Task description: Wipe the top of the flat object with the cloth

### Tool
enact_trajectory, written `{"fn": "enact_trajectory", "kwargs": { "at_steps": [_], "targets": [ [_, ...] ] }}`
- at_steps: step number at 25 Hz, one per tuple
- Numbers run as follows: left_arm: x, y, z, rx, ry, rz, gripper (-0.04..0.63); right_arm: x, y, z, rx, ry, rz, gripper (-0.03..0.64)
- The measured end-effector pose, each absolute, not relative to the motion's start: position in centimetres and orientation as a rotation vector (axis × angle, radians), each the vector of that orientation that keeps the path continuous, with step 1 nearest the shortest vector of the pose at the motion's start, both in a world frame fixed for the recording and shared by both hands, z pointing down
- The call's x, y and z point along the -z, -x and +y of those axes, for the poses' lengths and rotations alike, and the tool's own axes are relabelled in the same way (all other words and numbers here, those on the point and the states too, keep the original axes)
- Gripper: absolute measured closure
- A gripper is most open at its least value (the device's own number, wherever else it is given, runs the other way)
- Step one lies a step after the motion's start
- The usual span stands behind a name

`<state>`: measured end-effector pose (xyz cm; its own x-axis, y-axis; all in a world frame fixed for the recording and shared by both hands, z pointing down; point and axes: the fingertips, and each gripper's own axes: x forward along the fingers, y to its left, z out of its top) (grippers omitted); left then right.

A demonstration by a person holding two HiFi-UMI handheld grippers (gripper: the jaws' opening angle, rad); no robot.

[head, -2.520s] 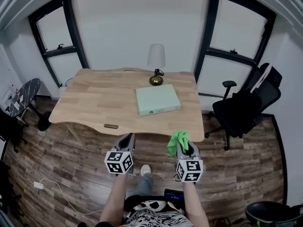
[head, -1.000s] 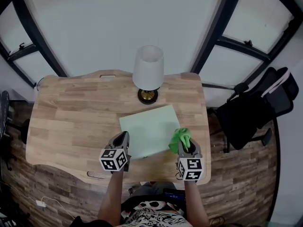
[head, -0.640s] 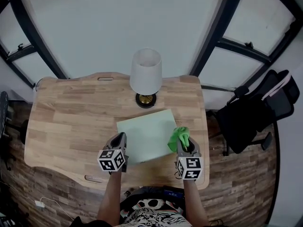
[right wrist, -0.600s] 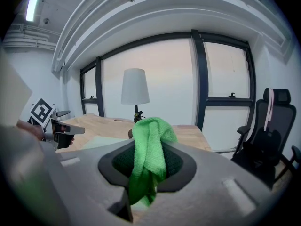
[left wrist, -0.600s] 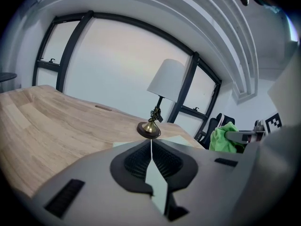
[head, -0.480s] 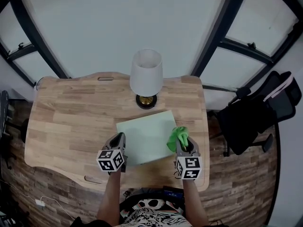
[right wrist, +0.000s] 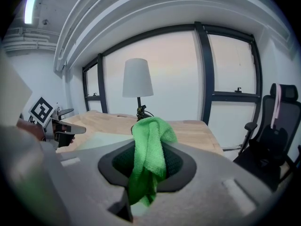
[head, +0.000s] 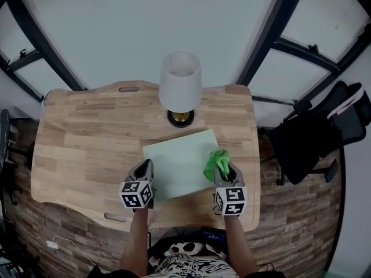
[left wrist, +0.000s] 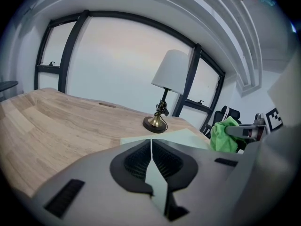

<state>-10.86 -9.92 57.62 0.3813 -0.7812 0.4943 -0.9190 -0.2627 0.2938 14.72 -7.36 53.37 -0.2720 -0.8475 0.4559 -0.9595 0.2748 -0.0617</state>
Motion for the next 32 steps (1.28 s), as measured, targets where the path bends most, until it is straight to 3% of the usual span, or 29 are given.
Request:
{"fn": "enact_trajectory", "kwargs": {
  "at_steps": [9,12,16,32],
  "targets": [
    [-60.1,11.8,-10.1,-0.393,-2.04,-1.426,0.579,-54.5,-14.1,-9.3,-0.48,-1.618,-2.214,0.526],
    [-61.1,12.0,-10.3,-0.4,-2.016,-1.402,0.475,-55.1,-13.5,-10.4,-0.475,-1.602,-2.212,0.526],
    [-62.2,11.8,-10.0,-0.404,-1.997,-1.366,0.452,-56.1,-13.0,-11.3,-0.485,-1.578,-2.199,0.526],
    [-63.2,11.9,-10.1,-0.321,-1.934,-1.234,0.434,-58.3,-12.6,-16.9,-0.405,-1.468,-2.159,0.526]
  ]
}}
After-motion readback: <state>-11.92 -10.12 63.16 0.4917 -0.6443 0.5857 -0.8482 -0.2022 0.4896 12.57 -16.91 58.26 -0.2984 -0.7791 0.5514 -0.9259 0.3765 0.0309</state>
